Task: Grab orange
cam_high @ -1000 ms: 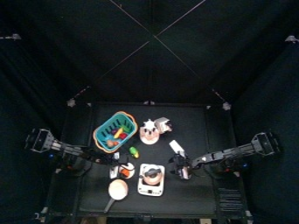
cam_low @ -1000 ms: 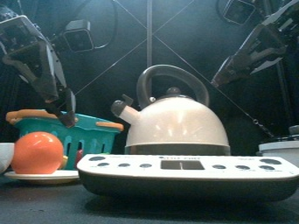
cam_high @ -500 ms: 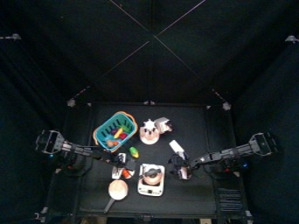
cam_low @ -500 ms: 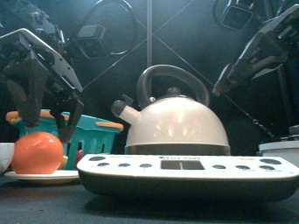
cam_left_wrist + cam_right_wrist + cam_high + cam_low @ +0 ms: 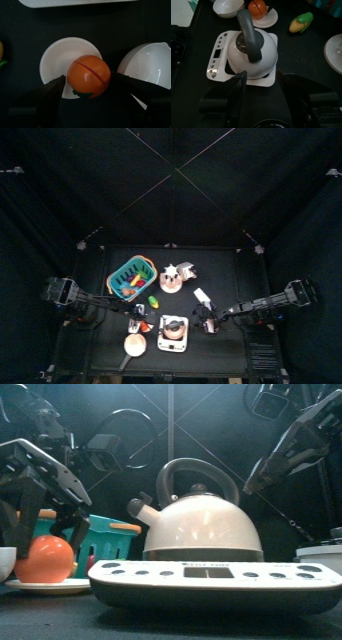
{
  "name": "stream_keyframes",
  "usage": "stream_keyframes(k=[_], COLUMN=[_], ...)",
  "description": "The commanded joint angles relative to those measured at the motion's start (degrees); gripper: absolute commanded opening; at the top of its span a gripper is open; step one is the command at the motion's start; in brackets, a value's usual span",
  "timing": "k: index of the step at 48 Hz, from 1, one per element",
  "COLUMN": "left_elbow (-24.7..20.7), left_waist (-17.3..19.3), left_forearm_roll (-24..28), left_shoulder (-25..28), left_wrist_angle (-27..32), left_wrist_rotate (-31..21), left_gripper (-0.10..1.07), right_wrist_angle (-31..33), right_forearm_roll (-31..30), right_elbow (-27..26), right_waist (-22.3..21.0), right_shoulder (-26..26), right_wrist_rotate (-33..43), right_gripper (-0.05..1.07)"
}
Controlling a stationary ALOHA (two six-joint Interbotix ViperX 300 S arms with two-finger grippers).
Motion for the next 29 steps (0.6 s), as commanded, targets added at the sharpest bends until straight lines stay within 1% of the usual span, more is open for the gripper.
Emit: stream_keyframes(k=[1,16,21,29], left_elbow=[-1.6,-1.0,-1.0,-1.0], left_waist=[0.0,0.0,0.0,0.2], left_forearm_roll=[0.6,0.8,0.9,0.9], left_shoulder=[-0.2,-0.1,-0.2,-0.1], left_wrist_angle=[-0.9,-0.7,-0.6,-0.5], left_wrist_rotate=[0.1,0.2,0.2,0.2], left_gripper=[1.02,1.00,0.94,0.79], right_wrist_angle=[-0.1,-0.1,-0.1,-0.1], right_forearm_roll=[0.1,0.1,0.1,0.0], right_elbow=[-0.7,-0.6,-0.7,-0.7], right_waist=[0.1,0.1,0.1,0.1], right_shoulder=[-0.4,-0.4,-0.4,-0.4], right_wrist_rotate=[0.1,0.1,0.1,0.0], right_gripper=[0.86,0.86,0.86,0.86])
